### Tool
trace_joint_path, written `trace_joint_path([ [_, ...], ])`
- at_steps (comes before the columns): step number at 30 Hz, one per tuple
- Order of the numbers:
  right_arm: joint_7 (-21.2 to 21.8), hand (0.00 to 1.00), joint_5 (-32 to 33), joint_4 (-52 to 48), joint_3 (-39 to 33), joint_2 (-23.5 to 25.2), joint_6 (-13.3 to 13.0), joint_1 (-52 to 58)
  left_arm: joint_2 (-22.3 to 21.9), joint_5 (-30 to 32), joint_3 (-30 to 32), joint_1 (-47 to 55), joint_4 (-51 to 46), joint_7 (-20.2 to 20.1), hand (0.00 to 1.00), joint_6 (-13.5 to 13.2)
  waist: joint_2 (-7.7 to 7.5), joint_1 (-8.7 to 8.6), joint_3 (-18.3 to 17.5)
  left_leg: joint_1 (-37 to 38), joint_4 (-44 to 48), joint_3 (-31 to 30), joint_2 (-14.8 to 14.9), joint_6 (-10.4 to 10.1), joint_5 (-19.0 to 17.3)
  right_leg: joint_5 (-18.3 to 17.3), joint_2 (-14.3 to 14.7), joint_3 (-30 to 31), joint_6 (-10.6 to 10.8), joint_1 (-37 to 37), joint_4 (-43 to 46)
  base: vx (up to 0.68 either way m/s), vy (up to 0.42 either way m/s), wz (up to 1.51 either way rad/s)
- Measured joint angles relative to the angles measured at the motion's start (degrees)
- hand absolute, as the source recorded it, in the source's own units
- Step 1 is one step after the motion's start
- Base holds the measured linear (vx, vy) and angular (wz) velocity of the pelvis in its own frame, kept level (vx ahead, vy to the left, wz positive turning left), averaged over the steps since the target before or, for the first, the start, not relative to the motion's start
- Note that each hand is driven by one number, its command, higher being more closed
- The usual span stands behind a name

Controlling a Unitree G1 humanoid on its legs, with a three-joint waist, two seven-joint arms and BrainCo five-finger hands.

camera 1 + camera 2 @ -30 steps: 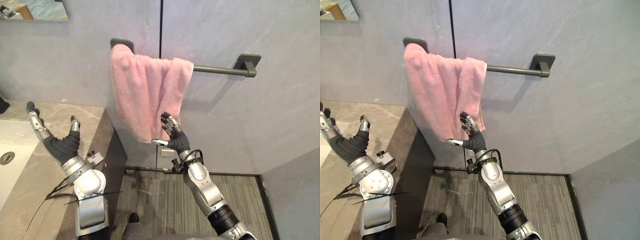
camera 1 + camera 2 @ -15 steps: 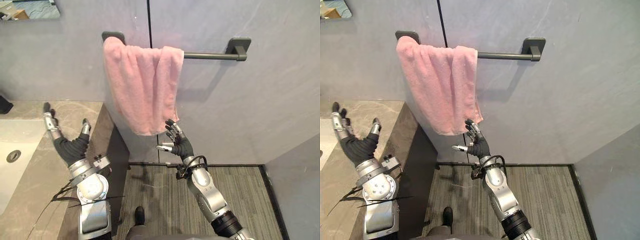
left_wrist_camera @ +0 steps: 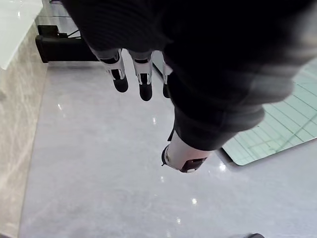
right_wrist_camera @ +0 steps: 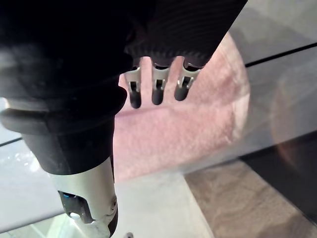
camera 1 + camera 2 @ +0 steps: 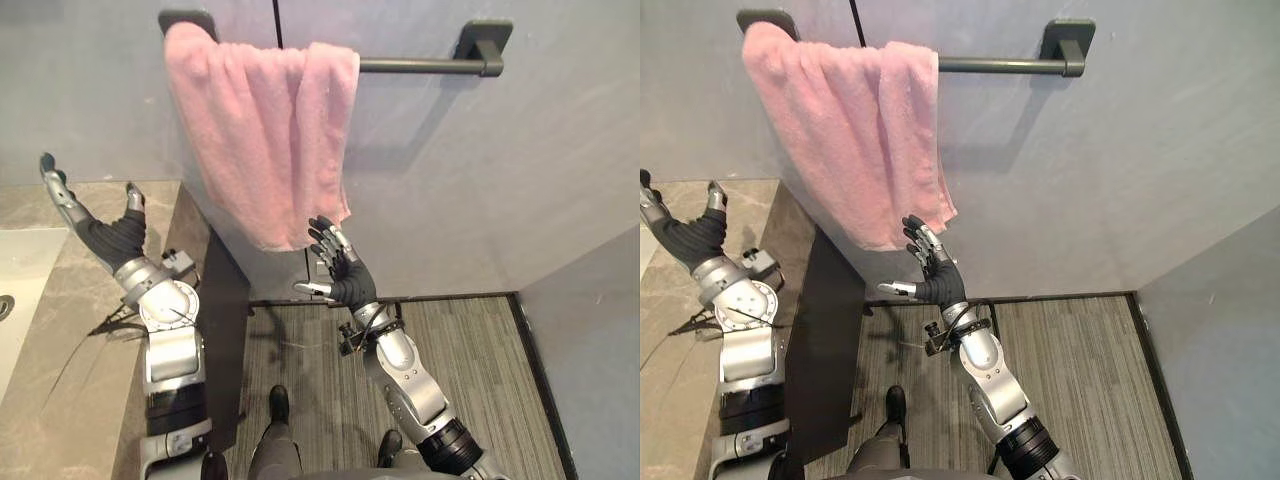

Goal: Organize washtable

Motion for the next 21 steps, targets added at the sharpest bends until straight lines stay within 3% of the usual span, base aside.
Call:
trace_joint_path([
  [5,-0.5,0.00,0.5,-1.0,-0.2,0.0,0.1,-0.5,1.8,-8.8,-1.8,-2.8,2.3,-3.1,0.00,-0.1,-0.04,-0.09,2.1,-0.8,0.0,-0.7,-0.4,0.2,0.8,-0.7,-0.5,-0.3,-0.1,-1.1,1.6,-0.01,-0.005,0.07],
  [7,-1.1,0.00,0.4,-1.0,-0.6,0.0,0.2,-1.1,2.6,-16.5,-4.0,-2.8,3.1,-8.1,0.00,-0.1,0.04,-0.08,2.2,-1.5,0.0,-0.9,-0.7,0.4,1.0,-1.3,-1.1,-0.5,0.1,-2.0,2.8,0.01,-0.005,0.10],
  [9,-1.2,0.00,0.4,-1.0,-1.1,0.0,0.8,-2.4,6.5,-25.6,-8.8,-2.8,3.9,-14.4,0.00,-0.1,0.00,-0.03,3.0,-1.9,0.0,-0.9,-0.8,0.5,1.1,-1.4,-1.2,-0.5,0.1,-2.5,3.0,0.01,-0.003,0.02],
  [12,-1.3,0.00,0.7,-1.0,-1.4,0.0,1.5,-3.5,11.3,-34.3,-13.8,-4.4,5.9,-19.7,0.00,-0.1,0.08,-0.12,3.6,-1.9,0.0,-1.0,-0.9,0.5,1.1,-1.4,-1.2,-0.6,0.1,-2.7,3.1,0.00,-0.005,-0.01],
  [15,-1.3,0.00,1.5,-1.0,-1.5,-0.3,1.5,-3.9,15.2,-39.9,-15.9,-5.8,7.3,-23.0,0.00,-0.1,0.25,-0.49,4.4,-1.8,0.0,-0.9,-0.9,0.6,1.1,-1.4,-1.2,-0.5,0.0,-2.8,3.4,0.00,0.000,0.00],
  [21,-1.2,0.00,1.6,-1.0,-1.4,-1.4,1.5,-3.7,17.6,-42.5,-16.0,-7.1,8.5,-23.9,0.00,-0.3,0.31,-1.29,6.3,-1.9,0.0,-0.7,-0.9,0.8,1.3,-1.8,-1.5,0.1,-0.1,-3.9,4.8,-0.01,-0.005,-0.04],
])
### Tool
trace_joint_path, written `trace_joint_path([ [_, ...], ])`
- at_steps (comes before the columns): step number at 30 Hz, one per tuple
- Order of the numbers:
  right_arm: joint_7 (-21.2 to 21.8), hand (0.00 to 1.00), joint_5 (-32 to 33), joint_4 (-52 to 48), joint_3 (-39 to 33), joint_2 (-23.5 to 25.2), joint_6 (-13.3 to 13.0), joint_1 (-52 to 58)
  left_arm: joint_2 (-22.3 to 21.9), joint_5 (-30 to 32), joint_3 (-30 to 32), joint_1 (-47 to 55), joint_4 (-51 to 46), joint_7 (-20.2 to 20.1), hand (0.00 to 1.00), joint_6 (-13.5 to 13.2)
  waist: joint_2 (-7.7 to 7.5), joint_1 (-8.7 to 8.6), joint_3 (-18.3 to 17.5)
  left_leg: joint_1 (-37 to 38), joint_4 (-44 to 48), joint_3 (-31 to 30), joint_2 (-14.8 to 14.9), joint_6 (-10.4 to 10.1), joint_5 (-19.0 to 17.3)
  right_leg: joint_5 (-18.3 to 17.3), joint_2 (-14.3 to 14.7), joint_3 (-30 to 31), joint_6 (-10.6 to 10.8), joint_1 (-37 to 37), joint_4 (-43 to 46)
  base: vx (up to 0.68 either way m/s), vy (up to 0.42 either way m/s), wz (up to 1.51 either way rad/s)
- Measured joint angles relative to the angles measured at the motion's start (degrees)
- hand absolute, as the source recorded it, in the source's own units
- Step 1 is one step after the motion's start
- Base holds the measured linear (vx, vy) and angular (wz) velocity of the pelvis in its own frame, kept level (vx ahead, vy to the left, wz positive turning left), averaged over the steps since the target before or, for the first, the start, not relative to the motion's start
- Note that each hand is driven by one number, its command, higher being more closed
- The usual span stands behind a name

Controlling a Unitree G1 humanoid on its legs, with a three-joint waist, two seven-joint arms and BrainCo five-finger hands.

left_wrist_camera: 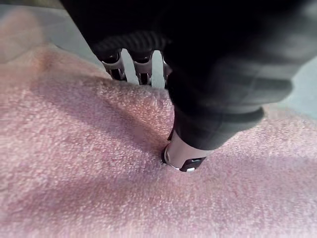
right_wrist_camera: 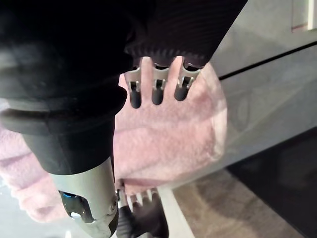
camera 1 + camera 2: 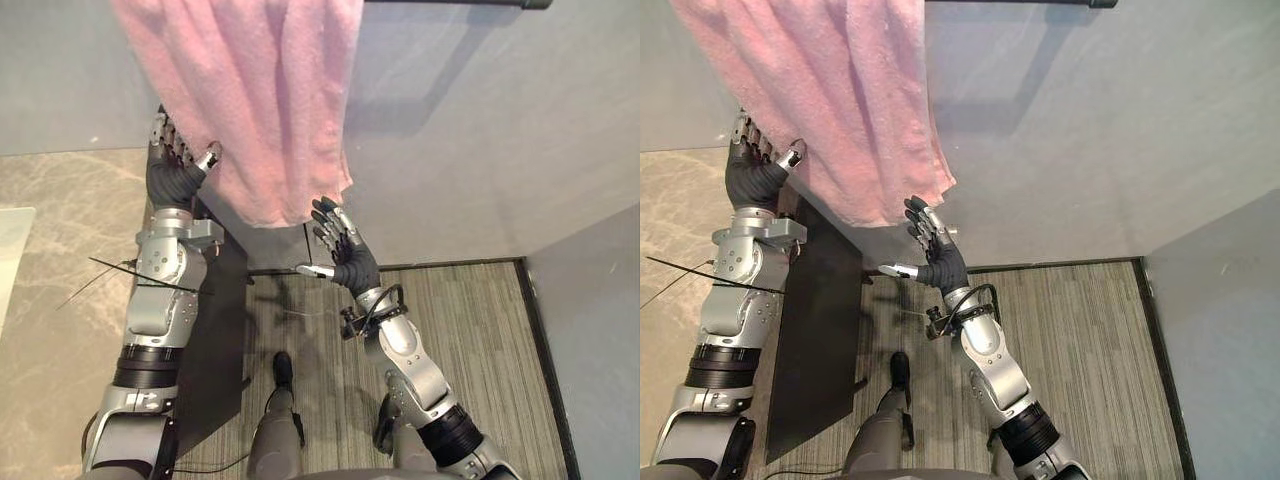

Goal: Organize washtable

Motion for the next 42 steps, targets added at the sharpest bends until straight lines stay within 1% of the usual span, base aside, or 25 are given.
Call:
trace_joint_path([
  [2,0.1,0.00,-0.2,0.0,-0.1,-0.5,0.0,1.0,0.0,0.2,0.0,-1.0,0.6,0.2,0.00,0.0,-0.04,-0.01,0.2,-0.2,0.0,0.0,0.0,0.0,0.0,-0.1,0.0,0.0,-0.1,-0.4,0.3,0.00,0.000,0.00],
  [5,1.5,0.00,-1.9,0.0,-1.8,-1.2,0.3,6.4,0.0,1.0,0.8,-3.2,1.3,1.4,0.00,0.0,-0.12,-0.08,0.3,-0.7,0.0,0.0,-0.1,0.1,0.1,-0.1,-0.1,-0.1,-0.1,-0.8,0.4,0.00,0.000,0.00],
  [8,3.5,0.00,-2.0,-0.1,-4.6,-2.3,1.1,11.9,-0.1,3.1,3.5,-3.9,1.4,2.8,0.00,0.0,-0.34,-0.28,0.8,-0.7,0.0,0.0,-0.1,0.1,0.0,-0.1,-0.1,-0.1,-0.1,-0.8,0.3,0.00,0.000,0.00],
  [9,4.2,0.00,-1.9,-0.2,-6.0,-2.9,1.1,13.7,-0.1,4.0,4.7,-4.1,1.4,3.1,1.00,0.0,-0.40,-0.49,1.2,-0.7,0.0,0.0,-0.1,0.1,0.0,-0.1,-0.1,0.0,-0.1,-0.9,0.3,0.00,0.000,0.00],
  [11,5.3,0.00,-1.9,-0.9,-8.7,-3.1,1.1,16.6,-0.2,5.3,6.1,-4.4,1.4,3.8,1.00,0.0,-0.50,-0.97,1.4,-0.7,0.0,0.0,-0.1,0.1,0.0,-0.1,-0.1,-0.1,-0.1,-0.9,0.3,0.00,0.000,0.00],
  [12,5.3,0.00,-1.9,-2.3,-10.7,-3.1,1.2,18.2,-0.2,5.9,7.3,-4.4,1.3,3.9,1.00,0.0,-0.61,-1.51,1.5,-0.8,0.0,0.0,-0.1,0.1,0.0,-0.1,-0.1,-0.1,-0.1,-0.9,0.3,0.00,0.000,0.00],
  [13,5.3,0.00,-1.9,-3.1,-11.7,-3.1,1.2,18.8,-0.2,6.4,7.9,-4.4,1.3,3.9,1.00,0.0,-0.64,-1.74,1.5,-0.8,0.0,0.0,-0.1,0.1,0.0,-0.1,-0.1,-0.1,-0.1,-0.9,0.3,0.00,0.000,0.00],
  [15,5.2,0.00,-1.9,-5.7,-16.3,-2.9,1.1,19.8,-0.4,7.4,9.2,-4.3,1.0,3.7,1.00,0.0,-0.66,-2.21,1.5,-0.8,0.0,0.1,-0.1,0.1,0.0,-0.1,-0.1,0.0,0.0,-1.0,0.3,0.00,0.000,0.00],
  [18,5.0,0.00,-1.9,-7.1,-20.8,-2.9,0.8,19.0,-0.9,7.4,9.8,-3.6,-0.8,3.5,1.00,0.0,-0.67,-2.46,1.5,-0.8,0.0,0.2,-0.1,0.1,0.0,-0.2,-0.1,0.2,0.0,-1.1,0.4,0.00,-0.004,-0.01],
  [20,4.9,0.00,-1.9,-7.1,-21.8,-2.8,0.8,18.1,-1.6,7.4,9.8,-3.2,-1.8,3.4,1.00,-0.1,-0.67,-2.42,1.5,-0.8,0.0,0.4,-0.1,0.1,0.0,-0.2,-0.1,0.5,0.0,-1.4,0.5,0.01,-0.012,-0.08],
  [24,4.3,0.00,-1.7,-9.6,-21.7,-2.0,0.6,15.9,-3.5,7.5,9.8,-2.7,-3.2,2.4,1.00,-0.6,-0.65,-2.46,1.5,-0.9,0.0,1.2,-0.1,0.1,0.0,-0.2,-0.1,1.3,0.0,-2.0,0.7,0.01,-0.012,-0.07],
  [26,3.8,0.00,-1.6,-10.2,-21.1,-1.8,-0.2,14.8,-3.5,7.5,9.7,-2.7,-3.2,2.3,1.00,-0.6,-0.66,-2.51,1.5,-0.9,0.0,1.3,-0.1,0.1,0.0,-0.2,-0.1,1.3,0.0,-2.0,0.7,0.00,0.000,0.00],
  [28,3.6,0.00,-0.8,-10.3,-20.0,-1.4,-0.5,12.8,-3.5,7.5,9.6,-2.7,-3.2,2.4,1.00,-0.9,-0.66,-2.45,1.5,-0.9,0.0,1.3,-0.1,0.1,0.0,-0.2,-0.1,1.3,0.0,-2.0,0.7,0.00,0.000,0.00],
  [30,3.2,0.00,0.6,-10.3,-17.6,-1.2,-0.8,9.3,-3.5,7.4,9.0,-2.7,-3.2,2.4,1.00,-1.1,-0.65,-2.33,1.5,-0.8,0.0,1.3,0.0,0.1,0.0,-0.2,-0.1,1.4,0.0,-2.0,0.8,0.00,0.000,0.00],
  [32,2.5,0.00,0.5,-10.0,-14.6,-1.0,-1.0,5.8,-3.6,7.3,8.1,-2.7,-3.2,2.4,1.00,-1.2,-0.65,-1.98,1.5,-0.7,0.0,1.2,0.0,0.1,0.0,-0.2,-0.1,1.4,0.0,-2.0,0.9,0.00,0.000,0.00],
  [34,2.3,0.00,0.5,-8.1,-12.5,-0.9,-1.2,1.5,-3.6,7.3,7.0,-2.7,-3.2,2.5,1.00,-1.3,-0.64,-1.52,1.5,-0.7,0.0,1.0,0.0,0.1,0.0,-0.2,-0.1,1.4,0.0,-1.9,1.0,0.00,0.000,0.00],
  [36,0.9,0.00,-0.8,-3.0,-11.1,-0.4,-1.2,-4.8,-4.3,7.3,5.9,-2.9,-3.2,2.5,1.00,-1.4,-0.63,-0.99,1.5,-0.7,0.0,0.6,-0.1,0.1,0.0,-0.2,-0.1,1.3,0.0,-1.7,1.0,0.00,-0.012,0.05],
  [37,0.5,0.00,-0.9,-1.5,-11.0,-0.2,-1.2,-6.2,-4.6,7.2,5.8,-3.0,-3.2,2.5,1.00,-1.5,-0.61,-0.69,1.5,-0.7,0.1,0.6,-0.1,0.1,0.0,-0.2,-0.1,1.2,0.0,-1.7,1.1,0.00,-0.014,0.03],
  [38,-0.1,0.00,-1.3,1.1,-11.0,-0.2,-0.9,-8.8,-5.2,7.2,5.2,-3.4,-3.2,2.5,1.00,-1.7,-0.57,-0.05,2.0,-0.7,0.5,0.5,-0.1,0.1,0.0,-0.2,-0.2,1.1,0.0,-1.5,1.1,0.00,-0.013,0.10],
  [40,-0.6,0.00,-1.3,4.2,-10.9,-0.2,-0.2,-12.9,-5.3,7.2,4.4,-4.2,-3.2,2.5,1.00,-2.2,-0.10,-0.01,3.4,-0.7,0.9,-0.3,-0.1,0.1,0.0,-0.2,-0.2,0.1,-0.1,-0.7,1.1,-0.02,-0.012,0.16],
  [42,-1.4,0.00,-1.2,6.3,-10.6,-0.1,0.6,-16.9,-5.3,7.0,4.0,-4.4,-3.2,2.5,1.00,-2.6,-0.09,0.24,4.2,-1.0,1.1,-0.3,-0.1,0.1,0.0,-0.3,-0.2,-0.1,-0.1,-0.8,1.3,-0.03,-0.011,0.08],
])
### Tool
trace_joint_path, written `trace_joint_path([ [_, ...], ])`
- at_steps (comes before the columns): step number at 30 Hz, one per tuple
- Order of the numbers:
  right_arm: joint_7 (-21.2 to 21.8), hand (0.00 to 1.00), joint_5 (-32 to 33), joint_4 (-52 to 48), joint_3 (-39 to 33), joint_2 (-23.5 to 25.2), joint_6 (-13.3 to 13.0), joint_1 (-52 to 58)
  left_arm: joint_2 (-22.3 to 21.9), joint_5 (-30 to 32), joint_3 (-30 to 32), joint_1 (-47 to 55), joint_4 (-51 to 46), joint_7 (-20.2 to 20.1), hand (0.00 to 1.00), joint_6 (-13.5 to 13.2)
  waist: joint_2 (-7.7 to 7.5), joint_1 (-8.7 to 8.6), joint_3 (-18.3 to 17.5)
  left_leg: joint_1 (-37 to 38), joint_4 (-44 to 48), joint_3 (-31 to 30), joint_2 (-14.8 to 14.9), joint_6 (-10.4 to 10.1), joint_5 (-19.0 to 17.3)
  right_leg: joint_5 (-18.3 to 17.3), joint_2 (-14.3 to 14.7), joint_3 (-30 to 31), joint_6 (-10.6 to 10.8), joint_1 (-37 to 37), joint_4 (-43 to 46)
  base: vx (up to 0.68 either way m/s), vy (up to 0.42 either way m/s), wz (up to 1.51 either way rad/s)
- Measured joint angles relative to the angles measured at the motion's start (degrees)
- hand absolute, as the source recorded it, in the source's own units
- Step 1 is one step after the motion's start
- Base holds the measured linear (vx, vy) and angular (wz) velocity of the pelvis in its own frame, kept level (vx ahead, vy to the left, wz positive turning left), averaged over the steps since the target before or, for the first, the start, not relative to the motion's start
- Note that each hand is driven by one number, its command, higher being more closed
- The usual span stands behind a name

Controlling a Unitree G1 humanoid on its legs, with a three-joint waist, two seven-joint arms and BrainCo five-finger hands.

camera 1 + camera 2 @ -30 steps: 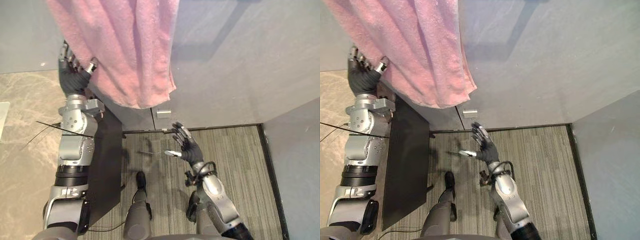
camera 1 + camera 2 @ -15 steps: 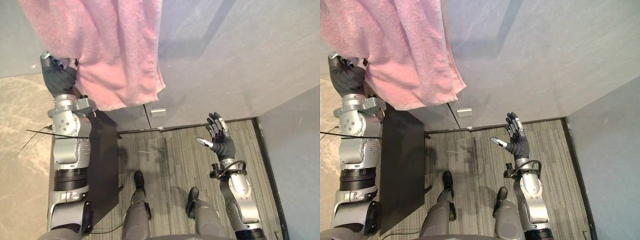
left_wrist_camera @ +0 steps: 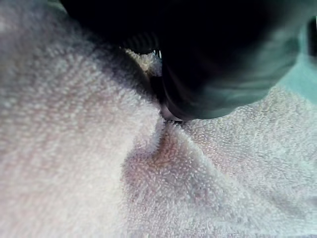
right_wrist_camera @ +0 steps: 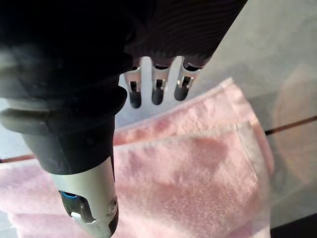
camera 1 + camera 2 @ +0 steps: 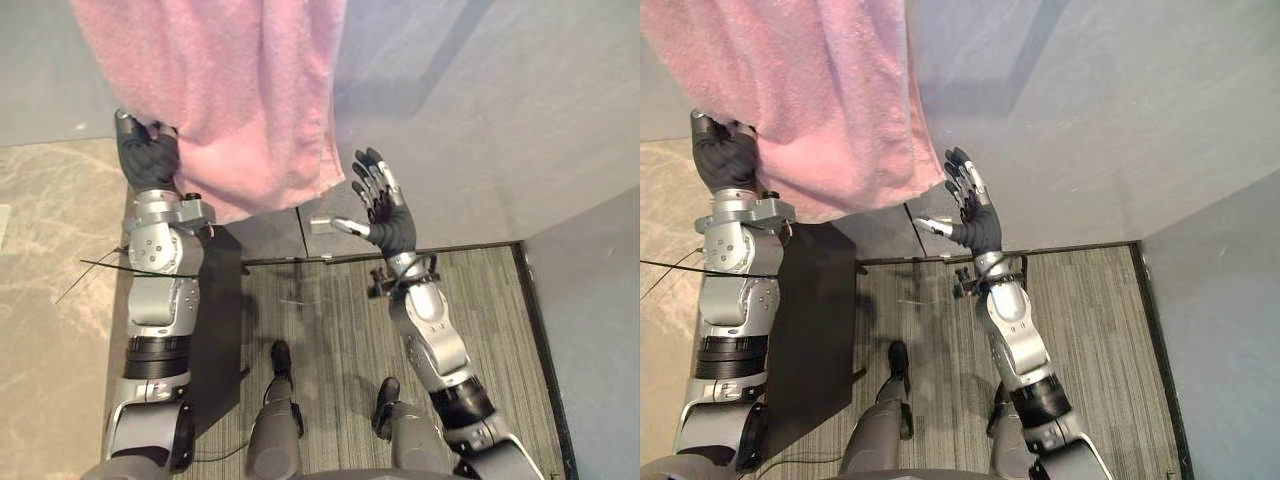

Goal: Organize washtable

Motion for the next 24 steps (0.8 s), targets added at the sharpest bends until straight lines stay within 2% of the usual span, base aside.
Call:
trace_joint_path([
  [5,-0.2,0.00,0.2,0.6,0.2,-0.6,0.4,-4.2,0.0,-0.9,-1.3,-2.1,0.0,0.0,1.00,0.0,0.01,1.19,0.0,-1.6,0.3,-1.1,0.0,0.2,0.2,-0.3,-0.1,-0.6,-0.1,-1.2,0.7,0.01,-0.020,0.07],
  [8,-0.2,0.00,1.9,0.9,0.2,-1.0,0.5,-6.2,0.0,-1.6,-2.1,-2.3,0.0,-0.2,1.00,0.0,0.02,1.30,0.0,-1.7,0.3,-1.6,0.0,0.2,0.2,-0.3,-0.1,-1.2,-0.2,-1.0,0.8,0.03,-0.029,0.08],
  [14,-1.7,0.00,6.5,9.7,-2.5,-1.5,1.3,-15.0,0.0,-2.6,-2.5,-3.3,-0.1,-0.2,1.00,0.0,0.05,1.69,0.2,-1.7,0.3,-1.7,0.0,0.4,0.4,-0.4,-0.1,-1.3,-0.2,-1.0,0.9,0.00,0.000,0.00],
  [17,-2.7,0.00,8.0,10.5,-4.7,-2.8,1.5,-17.9,0.0,-3.6,-3.8,-3.5,-0.7,-0.2,1.00,-0.1,0.06,2.75,0.2,-1.8,0.3,-1.9,0.0,0.4,0.5,-0.5,-0.1,-1.3,-0.2,-1.0,1.0,0.00,-0.007,0.01],
  [18,-3.0,1.00,8.5,10.5,-4.8,-3.2,1.5,-18.3,0.0,-4.2,-3.9,-3.5,-1.3,-0.2,1.00,-0.2,0.05,2.86,0.2,-1.9,0.3,-2.0,-0.1,0.4,0.6,-0.6,-0.1,-1.4,-0.2,-1.0,1.1,0.00,-0.019,0.05],
  [24,-3.6,1.00,8.6,9.4,-4.0,-2.9,1.5,-18.6,0.0,-4.3,-3.7,-3.5,-2.1,-0.3,1.00,-0.5,0.02,2.87,0.4,-3.0,0.3,-2.7,-0.2,0.4,0.9,-1.1,-0.3,-1.6,-0.2,-2.0,2.1,0.00,-0.022,0.05],
])
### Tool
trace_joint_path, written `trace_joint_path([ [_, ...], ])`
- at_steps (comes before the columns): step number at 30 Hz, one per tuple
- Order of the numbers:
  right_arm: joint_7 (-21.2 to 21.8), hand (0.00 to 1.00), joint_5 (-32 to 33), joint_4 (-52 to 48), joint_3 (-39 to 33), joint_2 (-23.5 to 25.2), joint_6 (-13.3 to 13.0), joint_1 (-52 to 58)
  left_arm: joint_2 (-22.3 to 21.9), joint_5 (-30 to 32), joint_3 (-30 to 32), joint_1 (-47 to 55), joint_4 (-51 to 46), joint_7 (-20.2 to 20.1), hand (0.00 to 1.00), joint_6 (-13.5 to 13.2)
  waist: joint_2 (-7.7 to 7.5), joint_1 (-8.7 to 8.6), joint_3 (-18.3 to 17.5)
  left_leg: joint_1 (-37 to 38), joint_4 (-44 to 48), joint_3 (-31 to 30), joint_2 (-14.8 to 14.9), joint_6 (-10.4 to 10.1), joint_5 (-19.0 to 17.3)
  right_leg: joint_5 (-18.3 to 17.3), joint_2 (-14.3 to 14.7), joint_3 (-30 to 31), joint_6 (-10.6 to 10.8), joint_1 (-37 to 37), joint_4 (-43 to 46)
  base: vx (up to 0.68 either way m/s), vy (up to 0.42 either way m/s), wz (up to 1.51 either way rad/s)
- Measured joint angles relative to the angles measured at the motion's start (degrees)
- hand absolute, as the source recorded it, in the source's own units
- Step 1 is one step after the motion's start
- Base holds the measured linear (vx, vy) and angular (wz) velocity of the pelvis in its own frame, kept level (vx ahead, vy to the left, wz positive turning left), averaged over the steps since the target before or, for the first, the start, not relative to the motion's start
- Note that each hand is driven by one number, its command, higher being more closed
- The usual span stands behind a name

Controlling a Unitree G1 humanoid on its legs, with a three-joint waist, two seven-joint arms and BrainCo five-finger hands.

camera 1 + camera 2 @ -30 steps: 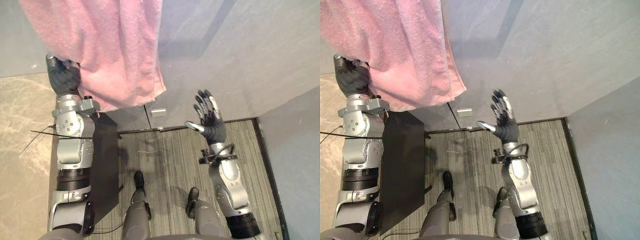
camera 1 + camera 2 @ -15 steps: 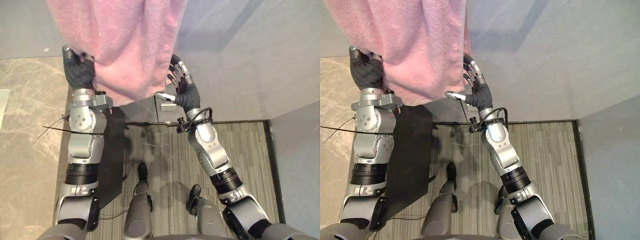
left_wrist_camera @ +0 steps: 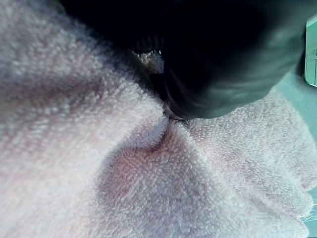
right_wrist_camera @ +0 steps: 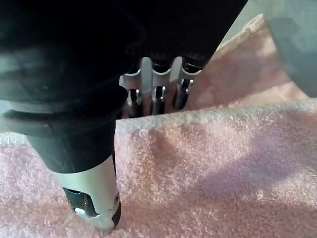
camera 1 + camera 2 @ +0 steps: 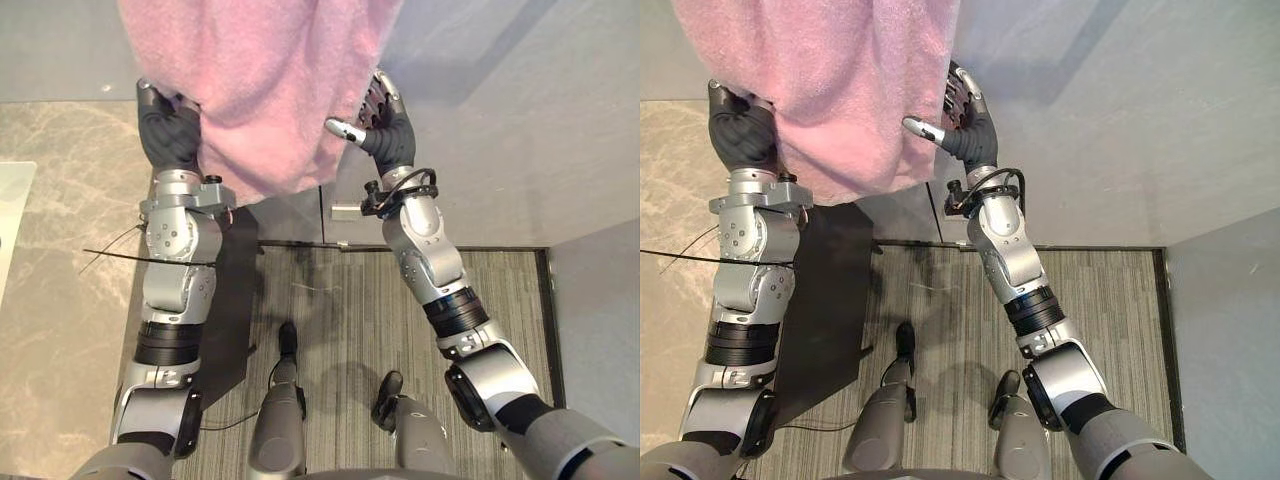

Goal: Organize washtable

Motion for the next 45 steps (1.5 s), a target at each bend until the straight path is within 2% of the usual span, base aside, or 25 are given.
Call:
trace_joint_path([
  [9,0.0,1.00,-1.5,-4.6,0.0,0.2,0.0,2.0,-0.7,0.1,0.4,0.0,-0.2,0.0,1.00,0.0,-0.02,0.03,0.0,0.0,0.0,0.0,0.0,0.0,0.0,0.0,-0.1,0.0,0.0,0.0,0.1,0.00,0.000,0.00],
  [13,-0.1,1.00,-2.6,-8.0,-2.7,-0.2,-0.2,4.4,-1.9,0.2,0.4,0.0,-0.3,-0.2,1.00,0.0,-0.03,-0.03,0.0,0.0,0.0,0.2,-0.1,0.0,0.0,-0.3,-0.2,0.0,-0.1,-0.1,0.6,0.00,-0.005,0.01],
  [18,-0.7,1.00,-4.8,-12.5,-7.5,-1.5,-0.2,6.8,-2.9,0.3,-0.1,1.9,-4.0,-2.0,1.00,0.0,-0.05,-0.21,0.0,0.1,0.0,0.5,-0.1,0.0,0.0,-0.4,-0.3,0.1,-0.1,-0.1,0.7,0.00,-0.006,0.00],
  [22,-0.1,1.00,-6.3,-16.1,-8.1,-3.2,-0.2,9.0,-3.0,0.3,-1.2,2.5,-5.3,-3.8,1.00,0.0,-0.07,-0.50,0.0,0.2,0.0,0.7,-0.1,0.0,0.0,-0.4,-0.3,0.3,0.0,-0.1,0.8,0.00,-0.014,-0.02],
  [27,1.6,1.00,-2.2,-18.2,-9.5,-3.2,-0.4,12.1,-3.0,0.3,-2.3,2.9,-6.4,-5.0,1.00,-0.1,-0.25,-1.48,-0.1,0.5,0.1,1.4,-0.1,0.0,-0.1,-0.3,-0.4,0.7,0.0,-0.1,0.9,0.00,-0.007,-0.02],
  [35,4.8,1.00,0.0,-20.7,-9.3,-2.3,-1.2,17.4,-4.1,0.2,-2.3,5.2,-8.2,-5.0,1.00,-0.7,-0.50,-1.62,-0.2,0.7,1.7,2.8,0.4,-0.2,-1.2,-0.3,-0.2,1.9,0.0,-0.1,0.9,0.01,-0.026,-0.08],
  [45,5.3,1.00,-0.1,-20.6,-9.3,-0.1,-1.2,20.4,-5.2,0.3,-2.4,6.8,-8.5,-5.0,1.00,-0.7,-2.44,-1.73,-1.7,0.6,3.2,2.9,0.4,-0.2,-2.2,-0.3,-0.3,1.9,0.0,0.5,0.6,0.00,-0.002,0.00],
])
